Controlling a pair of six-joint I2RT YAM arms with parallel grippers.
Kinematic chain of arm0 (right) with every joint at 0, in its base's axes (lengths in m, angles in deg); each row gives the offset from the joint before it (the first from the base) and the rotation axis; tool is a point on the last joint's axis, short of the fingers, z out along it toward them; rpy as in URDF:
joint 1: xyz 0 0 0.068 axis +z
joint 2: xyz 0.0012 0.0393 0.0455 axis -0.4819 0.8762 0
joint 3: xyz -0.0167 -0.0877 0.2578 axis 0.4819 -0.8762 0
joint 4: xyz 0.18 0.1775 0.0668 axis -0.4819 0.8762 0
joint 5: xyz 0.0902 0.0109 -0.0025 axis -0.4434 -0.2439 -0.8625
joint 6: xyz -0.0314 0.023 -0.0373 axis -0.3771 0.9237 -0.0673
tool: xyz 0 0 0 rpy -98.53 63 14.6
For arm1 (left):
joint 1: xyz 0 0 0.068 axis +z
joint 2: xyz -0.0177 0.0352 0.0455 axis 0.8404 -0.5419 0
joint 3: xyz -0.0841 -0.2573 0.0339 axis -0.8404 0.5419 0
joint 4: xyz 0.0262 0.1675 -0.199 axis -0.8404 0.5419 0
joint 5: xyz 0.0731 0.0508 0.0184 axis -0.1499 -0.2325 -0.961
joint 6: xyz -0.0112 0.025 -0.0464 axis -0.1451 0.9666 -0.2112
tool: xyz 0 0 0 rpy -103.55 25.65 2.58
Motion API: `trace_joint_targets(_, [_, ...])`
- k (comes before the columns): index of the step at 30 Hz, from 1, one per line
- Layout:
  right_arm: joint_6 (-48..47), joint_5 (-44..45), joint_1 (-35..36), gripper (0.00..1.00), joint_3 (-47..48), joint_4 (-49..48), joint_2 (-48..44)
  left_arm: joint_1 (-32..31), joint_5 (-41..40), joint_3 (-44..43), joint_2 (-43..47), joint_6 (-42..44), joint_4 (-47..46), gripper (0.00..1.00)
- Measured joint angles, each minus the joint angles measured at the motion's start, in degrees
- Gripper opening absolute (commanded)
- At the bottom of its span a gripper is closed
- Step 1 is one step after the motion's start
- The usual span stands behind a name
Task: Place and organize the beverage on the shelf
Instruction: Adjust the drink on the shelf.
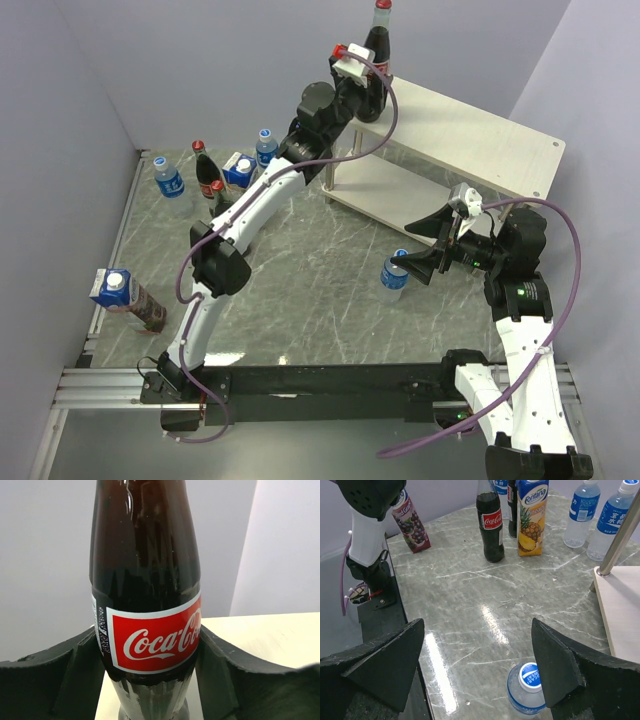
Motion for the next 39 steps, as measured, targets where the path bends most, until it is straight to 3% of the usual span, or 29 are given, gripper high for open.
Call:
trace_joint_targets(4, [0.00, 0.00, 0.00, 0.93, 0.00, 0.00, 0.00, 0.79, 0.39, 0.00, -0.09, -0.02, 0.04, 0.77])
trace_joint_targets(9, [0.00, 0.00, 0.00, 0.93, 0.00, 0.00, 0.00, 1.11, 0.85, 0.02, -0.09, -1.36, 1.29, 0.99])
trace_joint_targets(21, [-0.04, 0.02, 0.00, 0.93, 0.00, 0.00, 0.00, 1.14, 2.36, 1.53, 0.85, -4.09, 1.75, 1.00])
trace_joint_targets(39, [-0.46, 0.17, 0.00, 0.93, 0.00, 0.00, -0.44, 1.14, 4.59, 8.59, 9.81, -4.55, 3.93, 0.99])
